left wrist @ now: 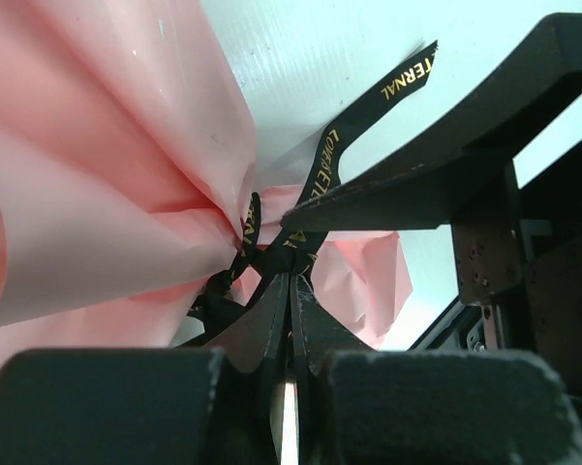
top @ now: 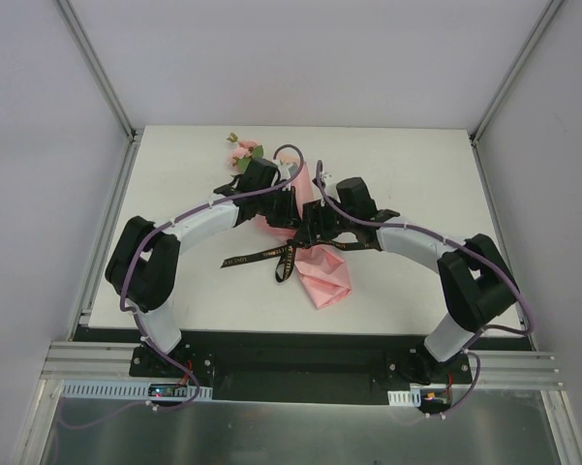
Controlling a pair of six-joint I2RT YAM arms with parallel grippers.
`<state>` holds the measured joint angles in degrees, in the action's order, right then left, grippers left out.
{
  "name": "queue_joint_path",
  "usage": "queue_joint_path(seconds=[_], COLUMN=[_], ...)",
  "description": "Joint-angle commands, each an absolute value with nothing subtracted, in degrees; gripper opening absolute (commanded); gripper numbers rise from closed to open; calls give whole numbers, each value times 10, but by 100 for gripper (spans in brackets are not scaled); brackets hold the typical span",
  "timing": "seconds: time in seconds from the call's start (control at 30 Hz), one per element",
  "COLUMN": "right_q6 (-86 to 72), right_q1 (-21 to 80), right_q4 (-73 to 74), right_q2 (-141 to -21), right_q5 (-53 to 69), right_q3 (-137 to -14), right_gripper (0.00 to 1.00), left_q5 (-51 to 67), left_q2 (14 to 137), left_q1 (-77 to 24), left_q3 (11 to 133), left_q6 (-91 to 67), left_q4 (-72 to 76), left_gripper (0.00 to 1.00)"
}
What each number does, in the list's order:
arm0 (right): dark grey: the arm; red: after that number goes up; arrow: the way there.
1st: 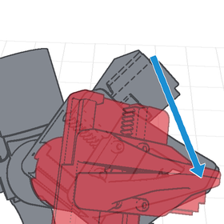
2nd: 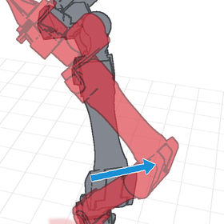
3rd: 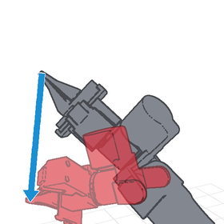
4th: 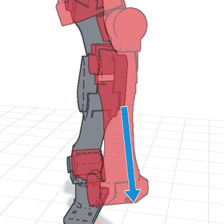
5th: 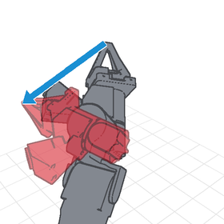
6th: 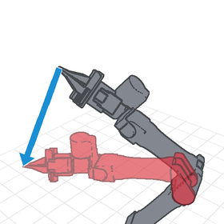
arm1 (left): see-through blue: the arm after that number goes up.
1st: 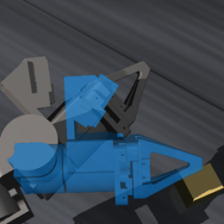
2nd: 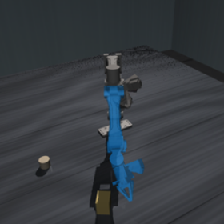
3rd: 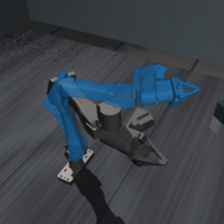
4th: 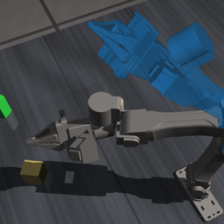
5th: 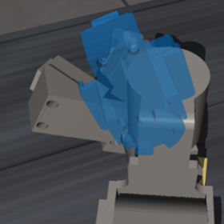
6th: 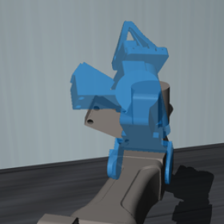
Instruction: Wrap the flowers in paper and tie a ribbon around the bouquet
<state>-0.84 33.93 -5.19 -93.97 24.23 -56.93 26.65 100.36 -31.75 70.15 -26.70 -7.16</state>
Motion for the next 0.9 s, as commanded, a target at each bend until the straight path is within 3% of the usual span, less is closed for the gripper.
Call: queue_joint_path(seconds=[0.0, 0.1, 0.3, 0.43, 0.5, 0.7, 0.87], right_q6=[22, 20, -14, -33, -36, -45, -76], right_q1=[346, 351, 359, 359, 358, 358, 339], right_q4=[-81, -79, -68, -61, -59, -49, -42], right_q2=[-948, -957, -975, -979, -978, -969, -966], right_q5=[206, 204, 169, 149, 142, 153, 187], right_q3=[-598, -606, -628, -632, -627, -628, -630], right_gripper=[68, 65, 49, 11, 2, 0, 0], left_q5=[294, 297, 298, 298, 292, 206, 195], left_q2=[1001, 1005, 1010, 1005, 986, 872, 788], left_q1=[-309, -309, -309, -304, -295, -293, -303], left_q3=[721, 722, 727, 724, 708, 600, 479], left_q6=[-276, -279, -286, -294, -301, -290, -267], left_q4=[-57, -55, -53, -53, -54, -53, -37], left_gripper=[0, 0, 0, 2, 8, 29, 35])
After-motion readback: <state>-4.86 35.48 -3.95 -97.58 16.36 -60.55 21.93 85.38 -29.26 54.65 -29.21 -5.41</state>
